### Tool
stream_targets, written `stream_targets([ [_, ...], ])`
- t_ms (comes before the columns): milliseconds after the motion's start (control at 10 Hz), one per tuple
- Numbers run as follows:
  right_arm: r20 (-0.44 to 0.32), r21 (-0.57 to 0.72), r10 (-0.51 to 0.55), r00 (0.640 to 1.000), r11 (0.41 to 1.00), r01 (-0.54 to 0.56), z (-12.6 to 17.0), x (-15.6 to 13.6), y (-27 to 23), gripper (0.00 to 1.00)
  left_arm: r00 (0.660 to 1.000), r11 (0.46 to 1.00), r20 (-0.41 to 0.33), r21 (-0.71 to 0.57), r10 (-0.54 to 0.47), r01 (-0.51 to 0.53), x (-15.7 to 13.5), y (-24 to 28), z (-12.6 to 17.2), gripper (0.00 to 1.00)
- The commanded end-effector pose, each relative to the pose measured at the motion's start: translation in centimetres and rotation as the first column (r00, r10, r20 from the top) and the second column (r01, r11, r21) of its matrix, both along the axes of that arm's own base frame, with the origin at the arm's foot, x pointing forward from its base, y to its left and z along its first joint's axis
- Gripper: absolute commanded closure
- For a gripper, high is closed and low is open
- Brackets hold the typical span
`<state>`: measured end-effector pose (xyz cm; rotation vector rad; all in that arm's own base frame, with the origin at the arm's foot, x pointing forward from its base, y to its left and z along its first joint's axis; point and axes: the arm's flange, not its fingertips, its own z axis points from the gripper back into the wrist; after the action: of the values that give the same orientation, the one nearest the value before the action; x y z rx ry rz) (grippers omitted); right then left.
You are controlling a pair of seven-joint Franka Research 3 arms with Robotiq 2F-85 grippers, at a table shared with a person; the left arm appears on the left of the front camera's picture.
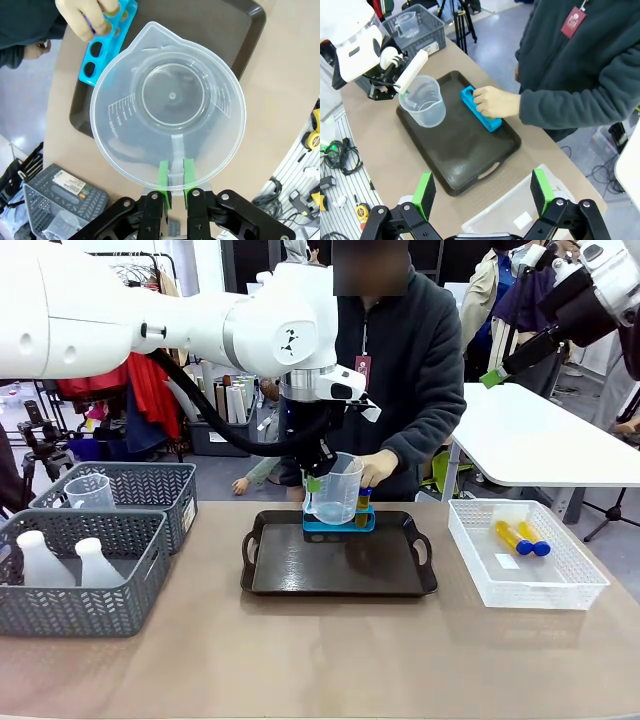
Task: Prepare the laboratory tools.
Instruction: Pick up one Large Measuring Cup and place it on the Handle tray.
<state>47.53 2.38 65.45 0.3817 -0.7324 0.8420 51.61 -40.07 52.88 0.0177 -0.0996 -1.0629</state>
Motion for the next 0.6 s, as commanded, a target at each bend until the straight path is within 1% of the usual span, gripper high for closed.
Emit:
stream_targets([
  [0, 0.002, 0.017, 0.008, 1.0, 1.0, -0.008, 0.2, -0.1, -0.1, 0.0, 0.998, 0.997, 0.023, 0.049, 0.062, -0.063, 0.9, -0.3, -0.2, 1.0],
  [100, 0.002, 0.017, 0.008, 1.0, 1.0, -0.008, 0.2, -0.1, -0.1, 0.0, 0.998, 0.997, -0.005, 0.045, 0.067, -0.067, 2.0, -1.5, -1.6, 1.0],
  [300, 0.002, 0.017, 0.008, 1.0, 1.0, -0.008, 0.2, -0.1, -0.1, 0.0, 0.999, 0.999, -0.026, 0.037, 0.026, -0.025, 3.1, -3.0, -4.2, 1.0],
  [500, 0.002, 0.017, 0.008, 1.0, 1.0, -0.008, 0.2, -0.1, -0.1, 0.0, 1.0, 0.999, -0.019, 0.036, -0.004, 0.005, 3.9, -5.5, -6.2, 1.0],
])
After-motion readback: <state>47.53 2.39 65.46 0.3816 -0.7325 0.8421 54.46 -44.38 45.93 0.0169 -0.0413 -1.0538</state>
